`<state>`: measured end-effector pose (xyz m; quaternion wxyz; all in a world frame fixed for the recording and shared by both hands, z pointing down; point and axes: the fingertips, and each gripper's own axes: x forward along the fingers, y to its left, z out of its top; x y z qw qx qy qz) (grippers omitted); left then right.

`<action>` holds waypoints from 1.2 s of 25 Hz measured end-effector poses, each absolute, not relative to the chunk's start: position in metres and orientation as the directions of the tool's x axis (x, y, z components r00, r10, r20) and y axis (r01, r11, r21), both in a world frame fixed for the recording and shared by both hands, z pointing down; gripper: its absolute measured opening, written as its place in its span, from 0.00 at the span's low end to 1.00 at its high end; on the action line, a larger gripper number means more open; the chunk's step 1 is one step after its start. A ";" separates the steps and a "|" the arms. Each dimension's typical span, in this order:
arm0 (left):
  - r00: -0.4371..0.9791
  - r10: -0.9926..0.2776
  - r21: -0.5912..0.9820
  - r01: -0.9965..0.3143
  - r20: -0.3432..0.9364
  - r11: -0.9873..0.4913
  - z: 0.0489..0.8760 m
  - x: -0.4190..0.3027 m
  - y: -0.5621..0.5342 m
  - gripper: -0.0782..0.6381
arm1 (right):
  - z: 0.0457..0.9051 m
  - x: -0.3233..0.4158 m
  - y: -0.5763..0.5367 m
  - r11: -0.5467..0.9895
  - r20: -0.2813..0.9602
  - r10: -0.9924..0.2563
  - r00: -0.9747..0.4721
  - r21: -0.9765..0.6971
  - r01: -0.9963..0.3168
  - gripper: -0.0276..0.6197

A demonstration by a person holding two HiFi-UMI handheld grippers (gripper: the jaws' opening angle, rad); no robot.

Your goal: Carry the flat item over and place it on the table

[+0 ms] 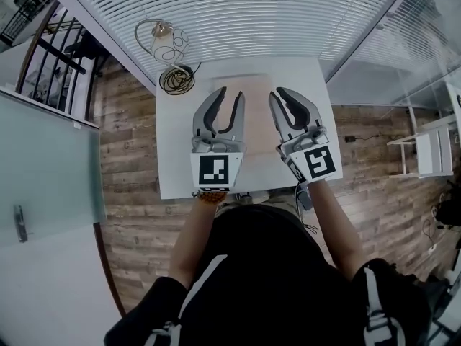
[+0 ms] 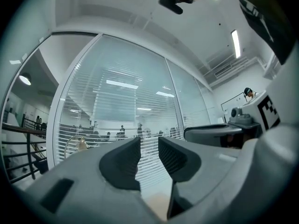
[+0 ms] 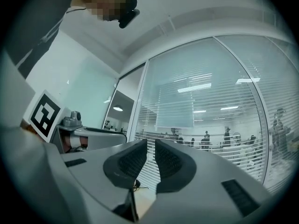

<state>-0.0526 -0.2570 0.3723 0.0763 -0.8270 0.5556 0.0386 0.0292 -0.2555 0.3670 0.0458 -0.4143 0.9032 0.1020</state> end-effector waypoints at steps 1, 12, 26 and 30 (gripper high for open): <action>0.380 -0.913 -0.084 -0.925 -0.149 -0.371 0.374 -0.053 -0.257 0.28 | 0.369 0.029 -0.256 0.634 -0.160 -0.742 -0.651 0.145 -0.759 0.12; 0.386 -0.913 -0.087 -0.922 -0.134 -0.377 0.396 -0.058 -0.253 0.19 | 0.392 0.033 -0.251 0.632 -0.117 -0.754 -0.646 0.140 -0.763 0.09; 0.402 -0.910 -0.111 -0.914 -0.103 -0.391 0.416 -0.054 -0.246 0.16 | 0.413 0.046 -0.247 0.642 -0.080 -0.751 -0.655 0.143 -0.753 0.09; 0.394 -0.914 -0.091 -0.918 -0.091 -0.387 0.422 -0.059 -0.244 0.16 | 0.420 0.053 -0.245 0.642 -0.052 -0.755 -0.654 0.147 -0.753 0.09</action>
